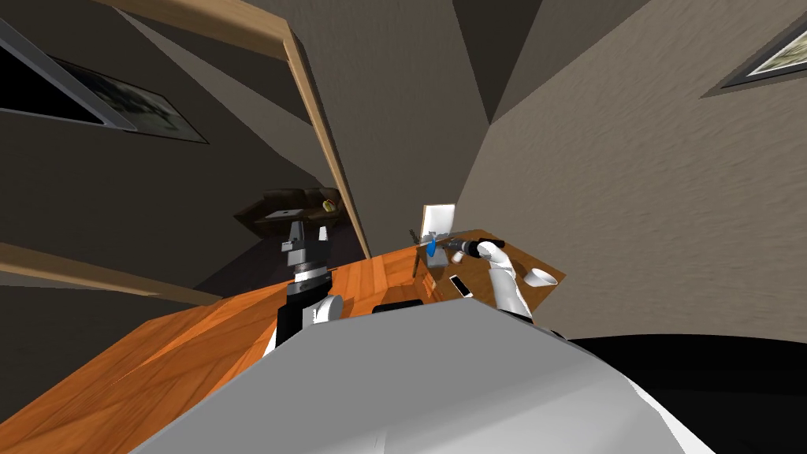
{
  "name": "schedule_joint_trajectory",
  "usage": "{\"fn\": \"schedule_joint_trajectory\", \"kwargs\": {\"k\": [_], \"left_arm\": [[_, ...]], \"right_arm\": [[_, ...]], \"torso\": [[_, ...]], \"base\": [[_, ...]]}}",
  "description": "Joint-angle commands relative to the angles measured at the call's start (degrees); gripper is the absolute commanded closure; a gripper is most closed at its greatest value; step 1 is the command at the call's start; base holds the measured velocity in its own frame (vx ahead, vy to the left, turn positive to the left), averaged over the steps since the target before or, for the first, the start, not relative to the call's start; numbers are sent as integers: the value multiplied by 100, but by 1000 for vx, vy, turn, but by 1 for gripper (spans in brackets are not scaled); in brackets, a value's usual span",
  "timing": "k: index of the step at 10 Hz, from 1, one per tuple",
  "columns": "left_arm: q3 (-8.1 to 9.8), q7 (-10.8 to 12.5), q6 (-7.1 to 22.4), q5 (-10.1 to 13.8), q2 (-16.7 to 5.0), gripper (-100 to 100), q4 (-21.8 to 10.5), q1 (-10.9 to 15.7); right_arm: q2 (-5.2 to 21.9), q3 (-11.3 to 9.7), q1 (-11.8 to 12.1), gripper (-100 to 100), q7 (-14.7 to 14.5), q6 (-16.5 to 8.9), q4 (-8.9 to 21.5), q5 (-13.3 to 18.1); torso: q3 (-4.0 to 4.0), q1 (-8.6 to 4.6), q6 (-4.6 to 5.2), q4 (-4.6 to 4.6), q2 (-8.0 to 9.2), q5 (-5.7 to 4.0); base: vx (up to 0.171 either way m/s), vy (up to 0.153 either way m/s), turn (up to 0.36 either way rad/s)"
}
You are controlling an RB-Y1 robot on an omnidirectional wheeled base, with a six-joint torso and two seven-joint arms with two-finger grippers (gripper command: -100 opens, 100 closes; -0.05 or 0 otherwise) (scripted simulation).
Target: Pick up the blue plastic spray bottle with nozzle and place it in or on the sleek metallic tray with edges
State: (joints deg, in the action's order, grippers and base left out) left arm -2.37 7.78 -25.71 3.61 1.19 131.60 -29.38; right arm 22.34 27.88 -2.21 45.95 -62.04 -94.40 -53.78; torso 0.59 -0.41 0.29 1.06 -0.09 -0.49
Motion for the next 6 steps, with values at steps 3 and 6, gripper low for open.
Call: {"fn": "schedule_joint_trajectory", "kwargs": {"k": [3,6], "left_arm": [[0,0,0,0,0,0,0,0],[0,0,0,0,0,0,0,0]], "right_arm": [[145,89,8,-100,120,-199,-187,-75],[149,93,10,0,129,-215,-197,-79]], "torso": [[0,0,0,0,0,0],[-2,-15,0,0,4,-4]], "base": [[10,35,-12],[0,0,0]]}}
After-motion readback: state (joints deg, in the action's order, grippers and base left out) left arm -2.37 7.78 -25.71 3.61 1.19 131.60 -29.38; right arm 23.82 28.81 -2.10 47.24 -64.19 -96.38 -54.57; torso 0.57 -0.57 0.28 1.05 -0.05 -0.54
